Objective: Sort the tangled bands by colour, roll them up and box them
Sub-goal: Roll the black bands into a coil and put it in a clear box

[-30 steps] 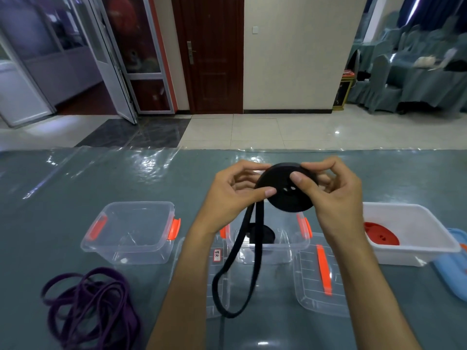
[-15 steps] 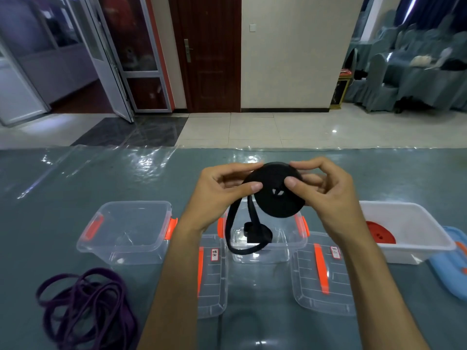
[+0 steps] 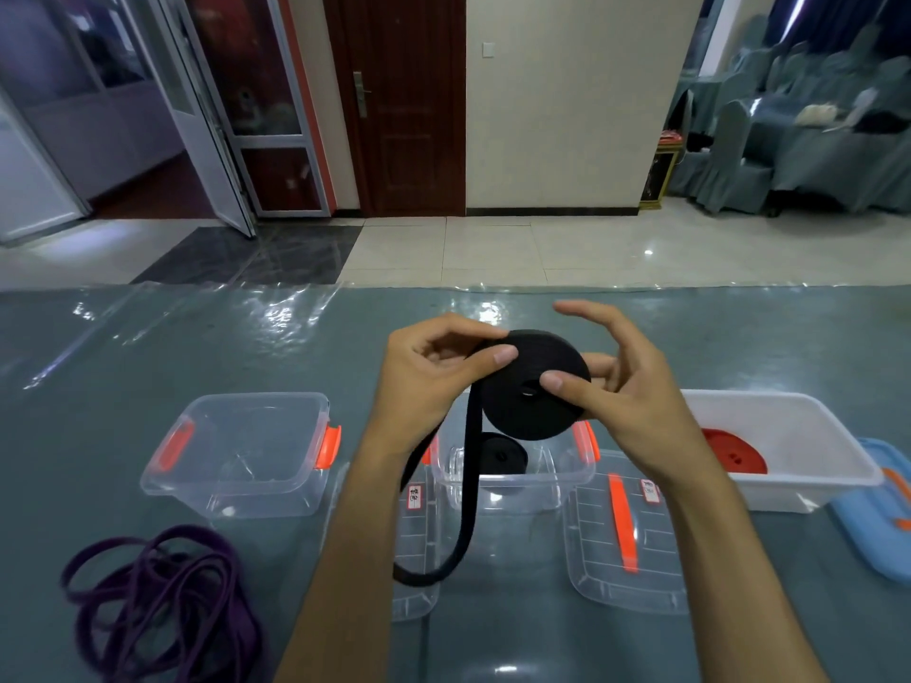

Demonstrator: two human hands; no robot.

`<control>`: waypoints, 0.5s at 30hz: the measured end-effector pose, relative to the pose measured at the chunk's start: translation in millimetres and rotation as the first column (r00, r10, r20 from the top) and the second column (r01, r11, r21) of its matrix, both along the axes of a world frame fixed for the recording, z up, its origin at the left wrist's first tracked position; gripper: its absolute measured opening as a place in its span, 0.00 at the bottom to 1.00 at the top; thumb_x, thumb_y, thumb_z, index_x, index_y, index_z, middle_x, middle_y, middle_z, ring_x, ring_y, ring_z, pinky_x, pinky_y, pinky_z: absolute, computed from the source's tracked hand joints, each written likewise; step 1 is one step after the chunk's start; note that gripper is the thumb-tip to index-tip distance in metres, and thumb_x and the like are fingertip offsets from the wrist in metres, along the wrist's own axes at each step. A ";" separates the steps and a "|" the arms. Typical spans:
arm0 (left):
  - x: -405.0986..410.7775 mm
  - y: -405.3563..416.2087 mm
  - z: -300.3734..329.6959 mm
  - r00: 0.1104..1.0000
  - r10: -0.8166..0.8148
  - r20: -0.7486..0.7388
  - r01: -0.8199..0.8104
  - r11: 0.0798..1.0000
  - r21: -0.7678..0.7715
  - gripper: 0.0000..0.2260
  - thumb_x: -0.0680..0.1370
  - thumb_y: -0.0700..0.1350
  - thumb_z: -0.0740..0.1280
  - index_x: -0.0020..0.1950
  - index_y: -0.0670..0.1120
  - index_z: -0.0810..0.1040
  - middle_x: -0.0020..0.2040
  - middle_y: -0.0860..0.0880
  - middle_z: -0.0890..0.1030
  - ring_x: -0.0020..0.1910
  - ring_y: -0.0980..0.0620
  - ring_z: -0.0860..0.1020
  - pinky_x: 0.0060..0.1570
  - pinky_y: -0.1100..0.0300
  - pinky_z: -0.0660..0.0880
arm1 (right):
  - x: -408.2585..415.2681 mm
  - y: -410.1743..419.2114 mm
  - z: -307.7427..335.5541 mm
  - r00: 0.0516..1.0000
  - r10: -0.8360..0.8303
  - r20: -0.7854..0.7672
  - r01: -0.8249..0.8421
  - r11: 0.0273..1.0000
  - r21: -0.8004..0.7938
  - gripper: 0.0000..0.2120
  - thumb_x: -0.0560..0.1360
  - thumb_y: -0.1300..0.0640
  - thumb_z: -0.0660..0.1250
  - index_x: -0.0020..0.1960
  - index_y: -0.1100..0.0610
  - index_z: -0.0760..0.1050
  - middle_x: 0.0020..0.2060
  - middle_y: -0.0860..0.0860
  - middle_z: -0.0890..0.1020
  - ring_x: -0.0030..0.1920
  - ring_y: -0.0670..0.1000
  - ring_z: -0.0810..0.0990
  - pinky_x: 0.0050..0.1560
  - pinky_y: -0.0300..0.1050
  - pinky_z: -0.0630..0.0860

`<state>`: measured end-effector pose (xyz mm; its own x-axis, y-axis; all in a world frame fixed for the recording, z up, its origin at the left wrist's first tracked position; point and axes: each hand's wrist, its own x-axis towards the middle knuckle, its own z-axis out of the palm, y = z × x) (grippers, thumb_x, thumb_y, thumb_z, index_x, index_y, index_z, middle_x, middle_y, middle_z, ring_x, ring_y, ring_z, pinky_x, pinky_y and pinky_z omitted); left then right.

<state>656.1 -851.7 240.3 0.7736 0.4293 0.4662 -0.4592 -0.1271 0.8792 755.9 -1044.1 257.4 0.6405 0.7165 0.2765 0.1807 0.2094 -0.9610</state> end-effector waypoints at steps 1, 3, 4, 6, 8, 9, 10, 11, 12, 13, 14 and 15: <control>0.0 0.8 0.1 1.000 -0.007 -0.020 0.007 1.000 -0.008 0.09 0.73 0.42 0.80 0.52 0.51 0.89 0.50 0.46 0.89 0.52 0.47 0.88 0.53 0.59 0.83 | -1.3 0.7 0.1 0.999 -0.024 0.038 0.023 0.999 0.029 0.23 0.74 0.61 0.76 0.67 0.50 0.78 0.51 0.57 0.89 0.51 0.60 0.89 0.47 0.48 0.86; -1.4 6.6 -0.2 0.992 -0.082 -0.099 0.083 0.997 0.000 0.12 0.74 0.43 0.80 0.57 0.52 0.88 0.54 0.47 0.88 0.57 0.46 0.86 0.59 0.56 0.82 | -3.2 2.5 -1.1 0.991 -0.107 0.075 0.101 0.992 0.080 0.20 0.73 0.60 0.77 0.64 0.51 0.82 0.53 0.54 0.89 0.53 0.56 0.89 0.49 0.46 0.86; -2.6 10.5 -1.1 0.983 -0.120 -0.137 0.124 0.992 0.019 0.14 0.75 0.44 0.79 0.60 0.53 0.88 0.57 0.48 0.88 0.60 0.47 0.86 0.61 0.56 0.81 | -3.1 3.1 -3.3 0.989 -0.132 0.072 0.127 0.989 0.080 0.19 0.73 0.60 0.77 0.62 0.52 0.82 0.52 0.53 0.89 0.52 0.56 0.89 0.49 0.47 0.86; -4.8 16.0 -3.8 0.976 -0.137 -0.170 0.150 0.986 0.068 0.15 0.76 0.43 0.78 0.63 0.50 0.87 0.56 0.51 0.88 0.60 0.49 0.85 0.61 0.59 0.80 | -2.1 2.8 -5.5 0.994 -0.107 0.037 0.106 0.994 0.029 0.17 0.71 0.60 0.78 0.58 0.54 0.80 0.49 0.56 0.89 0.48 0.58 0.89 0.46 0.51 0.87; -4.9 17.8 -7.1 0.984 -0.097 -0.149 0.110 0.991 0.078 0.13 0.76 0.41 0.79 0.60 0.48 0.88 0.52 0.50 0.88 0.56 0.50 0.86 0.57 0.61 0.80 | 1.1 2.0 -4.7 1.000 -0.006 -0.025 0.005 0.999 -0.041 0.18 0.70 0.61 0.79 0.55 0.56 0.75 0.46 0.59 0.89 0.46 0.61 0.89 0.42 0.50 0.87; -4.8 17.5 -8.1 0.989 -0.063 -0.134 0.071 0.996 0.060 0.11 0.75 0.41 0.80 0.57 0.50 0.89 0.51 0.49 0.88 0.54 0.51 0.87 0.55 0.62 0.81 | 2.7 1.9 -4.1 0.998 0.041 -0.046 -0.044 0.997 -0.064 0.19 0.70 0.62 0.79 0.55 0.55 0.74 0.46 0.60 0.89 0.45 0.62 0.89 0.41 0.49 0.86; -4.5 16.7 -9.3 0.992 -0.026 -0.122 0.031 0.999 0.040 0.11 0.74 0.41 0.81 0.54 0.51 0.89 0.50 0.49 0.89 0.53 0.51 0.87 0.54 0.63 0.81 | 3.6 2.1 -3.7 0.997 0.070 -0.046 -0.073 0.995 -0.071 0.20 0.71 0.63 0.78 0.58 0.54 0.74 0.47 0.60 0.89 0.46 0.62 0.89 0.42 0.48 0.86; -4.3 16.1 -10.3 0.994 -0.001 -0.111 0.003 1.000 0.021 0.11 0.73 0.40 0.81 0.52 0.53 0.90 0.50 0.49 0.89 0.52 0.52 0.87 0.53 0.64 0.81 | 3.2 2.6 -3.6 0.997 0.079 -0.026 -0.080 0.995 -0.063 0.22 0.72 0.65 0.78 0.61 0.51 0.76 0.47 0.60 0.89 0.47 0.62 0.89 0.44 0.48 0.86; -4.6 15.7 -11.2 0.995 -0.002 -0.103 0.002 1.000 0.000 0.11 0.74 0.40 0.80 0.52 0.53 0.90 0.50 0.48 0.89 0.53 0.52 0.87 0.54 0.63 0.81 | 2.2 3.3 -4.2 0.998 0.065 0.007 -0.065 0.997 -0.043 0.24 0.73 0.66 0.77 0.65 0.49 0.77 0.49 0.59 0.89 0.49 0.61 0.89 0.47 0.48 0.86; -5.7 16.7 -11.4 0.994 -0.027 -0.104 0.025 1.000 -0.016 0.11 0.75 0.41 0.79 0.54 0.53 0.89 0.52 0.48 0.89 0.55 0.51 0.87 0.56 0.62 0.81 | 0.6 4.1 -4.7 0.999 0.029 0.042 -0.028 0.999 -0.016 0.26 0.74 0.66 0.77 0.68 0.48 0.78 0.50 0.57 0.89 0.51 0.59 0.89 0.50 0.49 0.86; -7.4 18.8 -11.0 0.991 -0.065 -0.118 0.063 0.998 -0.018 0.12 0.76 0.41 0.77 0.58 0.52 0.88 0.55 0.48 0.88 0.58 0.50 0.86 0.59 0.61 0.80 | -0.5 4.7 -5.8 0.997 -0.016 0.070 0.016 1.000 0.008 0.25 0.74 0.66 0.77 0.68 0.49 0.80 0.52 0.55 0.89 0.53 0.57 0.89 0.52 0.48 0.86; -9.0 21.5 -10.4 0.985 -0.104 -0.136 0.104 0.995 -0.008 0.13 0.78 0.41 0.76 0.61 0.51 0.87 0.58 0.48 0.88 0.61 0.49 0.85 0.61 0.60 0.79 | -1.0 5.2 -7.2 0.995 -0.053 0.087 0.051 0.998 0.023 0.23 0.74 0.65 0.77 0.66 0.51 0.81 0.53 0.54 0.89 0.54 0.55 0.89 0.52 0.48 0.86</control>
